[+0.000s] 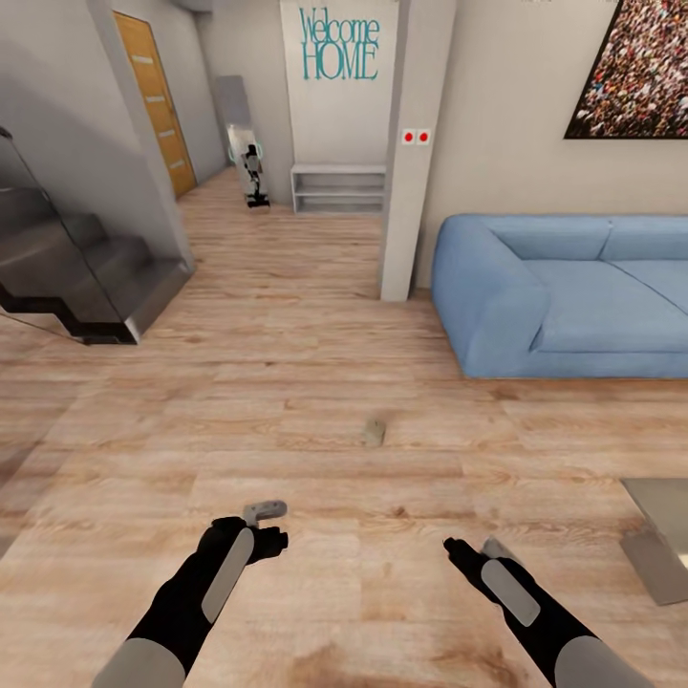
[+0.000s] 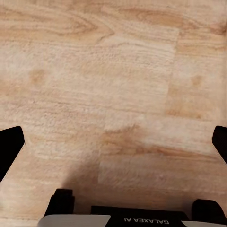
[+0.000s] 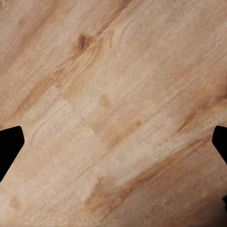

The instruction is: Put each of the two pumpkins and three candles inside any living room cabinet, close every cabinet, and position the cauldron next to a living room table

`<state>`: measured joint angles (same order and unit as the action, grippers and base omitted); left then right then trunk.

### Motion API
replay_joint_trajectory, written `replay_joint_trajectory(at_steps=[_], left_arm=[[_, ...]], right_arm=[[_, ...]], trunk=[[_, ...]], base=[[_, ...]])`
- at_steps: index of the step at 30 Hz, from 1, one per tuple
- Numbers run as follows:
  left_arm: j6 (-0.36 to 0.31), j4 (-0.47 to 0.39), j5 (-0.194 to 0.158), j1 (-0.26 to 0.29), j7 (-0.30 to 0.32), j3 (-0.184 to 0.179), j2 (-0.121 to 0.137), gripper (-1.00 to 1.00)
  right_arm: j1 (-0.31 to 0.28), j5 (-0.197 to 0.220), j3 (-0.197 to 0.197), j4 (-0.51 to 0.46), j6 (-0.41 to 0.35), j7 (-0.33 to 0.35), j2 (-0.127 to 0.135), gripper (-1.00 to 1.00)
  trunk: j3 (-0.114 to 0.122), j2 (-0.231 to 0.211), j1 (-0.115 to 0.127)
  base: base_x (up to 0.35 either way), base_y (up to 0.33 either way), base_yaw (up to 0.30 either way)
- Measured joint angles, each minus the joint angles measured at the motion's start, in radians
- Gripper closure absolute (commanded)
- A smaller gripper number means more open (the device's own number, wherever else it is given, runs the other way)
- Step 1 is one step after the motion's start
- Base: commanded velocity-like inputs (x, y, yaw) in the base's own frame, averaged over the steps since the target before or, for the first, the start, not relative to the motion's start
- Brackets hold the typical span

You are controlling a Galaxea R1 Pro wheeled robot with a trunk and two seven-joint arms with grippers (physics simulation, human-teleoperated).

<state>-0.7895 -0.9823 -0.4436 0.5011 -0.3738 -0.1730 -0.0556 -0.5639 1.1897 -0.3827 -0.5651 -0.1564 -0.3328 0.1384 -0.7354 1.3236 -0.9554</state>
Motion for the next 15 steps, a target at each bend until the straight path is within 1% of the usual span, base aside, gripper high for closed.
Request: replay_joint_trajectory(at_steps=[15], left_arm=[[0.0,0.0,-0.001,0.0,0.0,0.0,0.0,-1.0]], right_arm=[[0.0,-0.001,0.0,0.0,0.0,0.0,0.0,-1.0]], trunk=[[0.024,0.0,0.0]], base=[[0.328,0.117,0.0]])
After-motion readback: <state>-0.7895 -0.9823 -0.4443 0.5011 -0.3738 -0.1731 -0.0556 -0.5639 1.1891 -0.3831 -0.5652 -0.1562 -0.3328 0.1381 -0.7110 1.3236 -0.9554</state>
